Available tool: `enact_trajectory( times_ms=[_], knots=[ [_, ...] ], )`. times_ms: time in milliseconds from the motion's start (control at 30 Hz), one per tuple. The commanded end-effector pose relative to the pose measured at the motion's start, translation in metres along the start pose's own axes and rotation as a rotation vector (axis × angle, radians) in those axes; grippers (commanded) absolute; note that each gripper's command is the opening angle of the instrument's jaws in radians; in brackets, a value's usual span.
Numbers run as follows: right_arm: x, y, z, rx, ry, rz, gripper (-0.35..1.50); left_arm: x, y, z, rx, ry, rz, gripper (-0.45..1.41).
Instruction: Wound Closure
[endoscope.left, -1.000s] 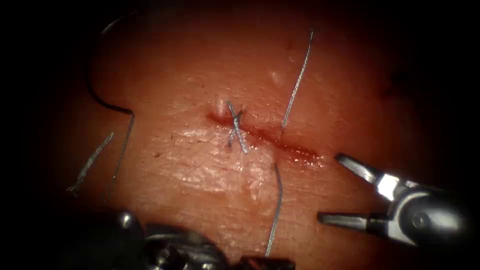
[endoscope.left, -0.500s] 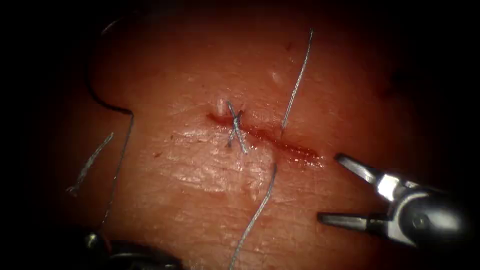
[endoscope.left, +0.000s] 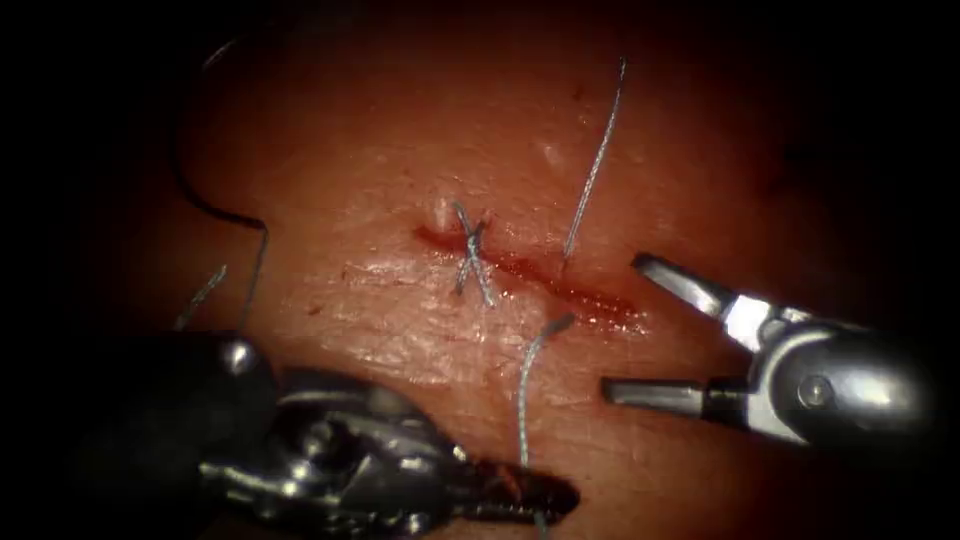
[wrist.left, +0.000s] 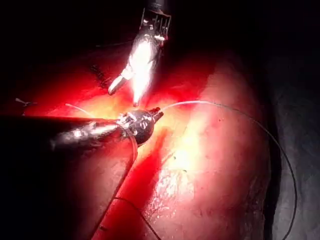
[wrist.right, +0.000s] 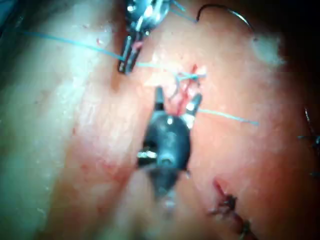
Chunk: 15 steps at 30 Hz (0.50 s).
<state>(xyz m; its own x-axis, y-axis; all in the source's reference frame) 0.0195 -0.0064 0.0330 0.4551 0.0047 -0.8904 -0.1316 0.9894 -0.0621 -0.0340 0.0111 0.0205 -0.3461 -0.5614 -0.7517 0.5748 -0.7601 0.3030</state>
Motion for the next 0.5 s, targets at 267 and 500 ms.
enact_trajectory(
  times_ms=[267,500],
  knots=[
    [0.0012,0.0,0.0027,0.135,0.105,-0.153,0.54,-0.0007,-0.0019,-0.0009,0.01,-0.009,0.011,-0.45],
    [0.0019,-0.0002,0.0041,0.127,0.129,-0.233,0.41,-0.0009,-0.0025,-0.0009,0.013,-0.014,0.006,-0.45]
  ],
)
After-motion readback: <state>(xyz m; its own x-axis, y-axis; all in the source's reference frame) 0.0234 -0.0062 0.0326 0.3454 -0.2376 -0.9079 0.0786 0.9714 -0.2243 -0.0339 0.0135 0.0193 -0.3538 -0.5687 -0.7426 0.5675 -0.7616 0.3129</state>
